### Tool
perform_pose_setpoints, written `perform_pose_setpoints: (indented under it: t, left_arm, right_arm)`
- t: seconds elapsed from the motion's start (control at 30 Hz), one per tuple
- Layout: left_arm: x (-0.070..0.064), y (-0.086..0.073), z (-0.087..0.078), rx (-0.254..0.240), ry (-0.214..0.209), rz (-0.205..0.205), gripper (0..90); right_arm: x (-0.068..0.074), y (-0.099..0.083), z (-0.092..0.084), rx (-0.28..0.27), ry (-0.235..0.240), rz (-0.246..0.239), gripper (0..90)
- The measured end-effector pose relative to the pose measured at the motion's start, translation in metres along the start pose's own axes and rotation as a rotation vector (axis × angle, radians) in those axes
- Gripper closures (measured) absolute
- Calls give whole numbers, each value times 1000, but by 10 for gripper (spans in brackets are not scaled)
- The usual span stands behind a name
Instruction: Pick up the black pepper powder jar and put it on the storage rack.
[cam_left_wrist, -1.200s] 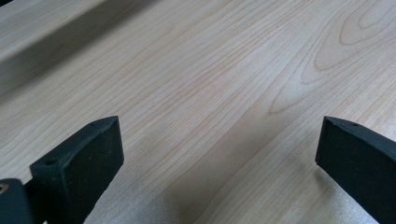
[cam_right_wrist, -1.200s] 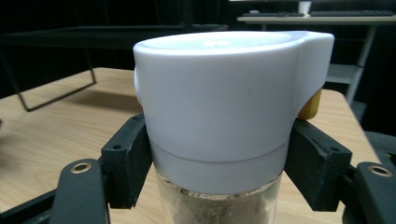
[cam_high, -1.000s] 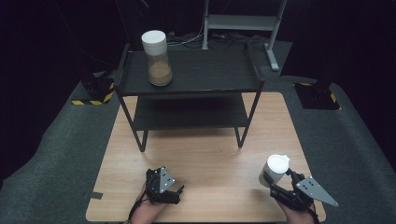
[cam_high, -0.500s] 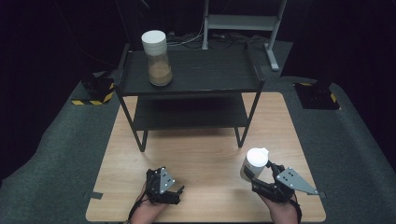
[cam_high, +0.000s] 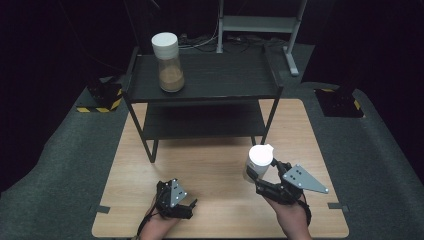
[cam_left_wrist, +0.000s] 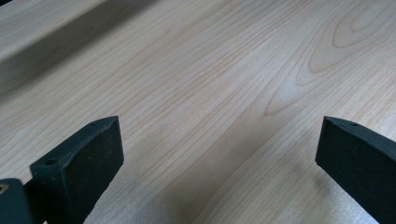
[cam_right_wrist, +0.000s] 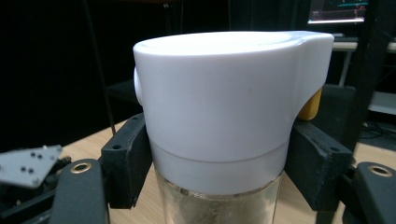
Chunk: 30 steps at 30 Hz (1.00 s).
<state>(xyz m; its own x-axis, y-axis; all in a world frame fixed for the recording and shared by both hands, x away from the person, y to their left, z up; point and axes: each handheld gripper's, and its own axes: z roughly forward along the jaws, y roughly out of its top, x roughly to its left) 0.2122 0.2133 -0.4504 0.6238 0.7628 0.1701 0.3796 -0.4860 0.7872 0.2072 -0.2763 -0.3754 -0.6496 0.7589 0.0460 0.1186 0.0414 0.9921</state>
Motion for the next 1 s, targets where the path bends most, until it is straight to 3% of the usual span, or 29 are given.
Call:
perform_pose_setpoints:
  t: [0.57, 1.0]
  left_arm:
    - [2, -1, -1, -7, -10, -8, 12]
    - [3, -2, -1, -13, -11, -16, 12]
  right_arm:
    - [9, 48, 30, -48, 40, -21, 289]
    - [12, 86, 42, -90, 25, -45, 290]
